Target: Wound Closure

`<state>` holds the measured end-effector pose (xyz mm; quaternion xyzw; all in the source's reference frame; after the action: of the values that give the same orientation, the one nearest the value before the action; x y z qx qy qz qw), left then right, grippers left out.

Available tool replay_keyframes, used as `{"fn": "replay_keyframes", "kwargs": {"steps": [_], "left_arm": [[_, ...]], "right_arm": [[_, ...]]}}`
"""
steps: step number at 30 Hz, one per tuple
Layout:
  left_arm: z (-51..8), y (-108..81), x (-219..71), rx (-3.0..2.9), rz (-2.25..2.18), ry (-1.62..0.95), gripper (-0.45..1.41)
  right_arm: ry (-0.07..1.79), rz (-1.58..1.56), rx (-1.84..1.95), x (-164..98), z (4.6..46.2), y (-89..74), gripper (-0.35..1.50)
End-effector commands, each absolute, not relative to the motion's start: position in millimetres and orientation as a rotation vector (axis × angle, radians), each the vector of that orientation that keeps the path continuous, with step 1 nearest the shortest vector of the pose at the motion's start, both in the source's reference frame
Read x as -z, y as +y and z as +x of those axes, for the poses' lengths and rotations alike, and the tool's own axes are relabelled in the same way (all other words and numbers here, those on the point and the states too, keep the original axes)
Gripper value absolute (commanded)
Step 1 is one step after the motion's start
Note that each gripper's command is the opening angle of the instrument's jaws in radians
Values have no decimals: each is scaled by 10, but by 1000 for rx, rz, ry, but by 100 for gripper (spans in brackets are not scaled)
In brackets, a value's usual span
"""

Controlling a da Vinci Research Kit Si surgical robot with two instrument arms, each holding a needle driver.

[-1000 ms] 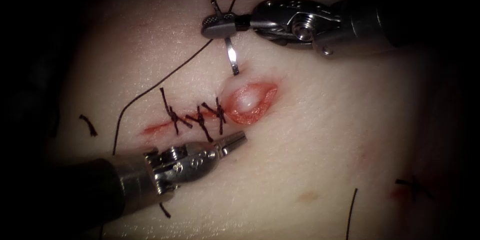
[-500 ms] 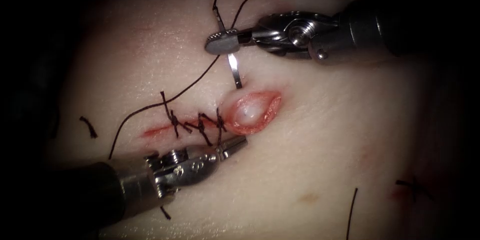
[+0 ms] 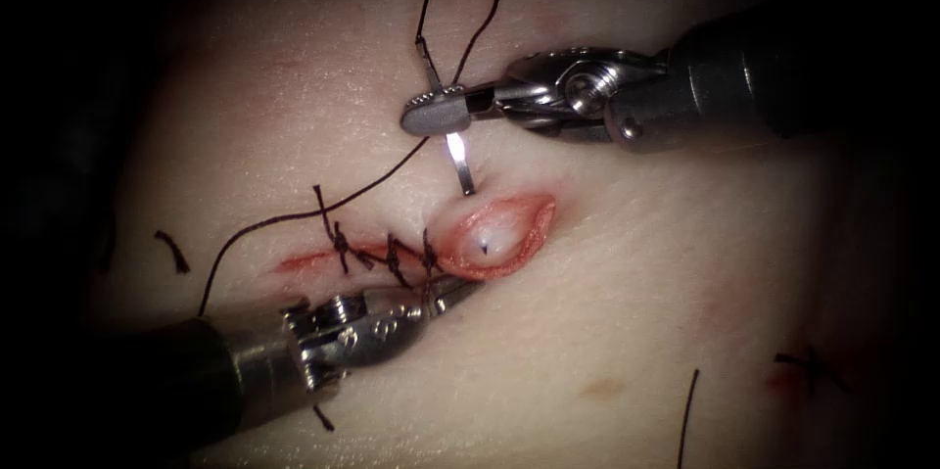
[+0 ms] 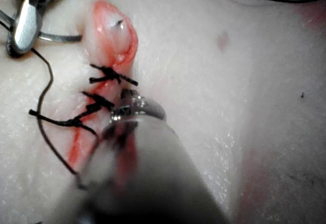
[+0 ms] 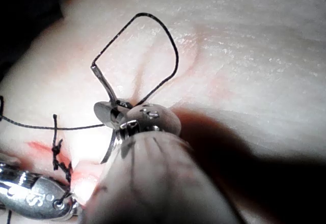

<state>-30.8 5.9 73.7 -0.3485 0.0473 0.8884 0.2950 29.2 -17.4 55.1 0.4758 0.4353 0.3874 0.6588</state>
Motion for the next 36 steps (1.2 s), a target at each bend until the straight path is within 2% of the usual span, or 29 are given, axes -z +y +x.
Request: {"fn": "replay_keyframes", "kwargs": {"steps": [1,15,17,22,28,36], "left_arm": [[-313,60,-743,-2364,-928,125,-3],[-311,60,-741,-2364,-929,121,-3],[-311,59,-740,-2358,-928,118,-3],[-312,59,-737,-2362,-926,118,-3],[-312,59,-736,-2361,-926,116,-3],[-312,58,-735,-2361,-925,117,-3]], "right_arm": [[983,1083,-871,-551,296,-186,-35],[987,1058,-890,-549,286,-208,-35],[1050,1007,-856,-550,287,-201,9],[1156,857,-743,-555,288,-177,88],[1295,676,-608,-551,288,-151,121],[1345,551,-493,-539,294,-141,125]]}}
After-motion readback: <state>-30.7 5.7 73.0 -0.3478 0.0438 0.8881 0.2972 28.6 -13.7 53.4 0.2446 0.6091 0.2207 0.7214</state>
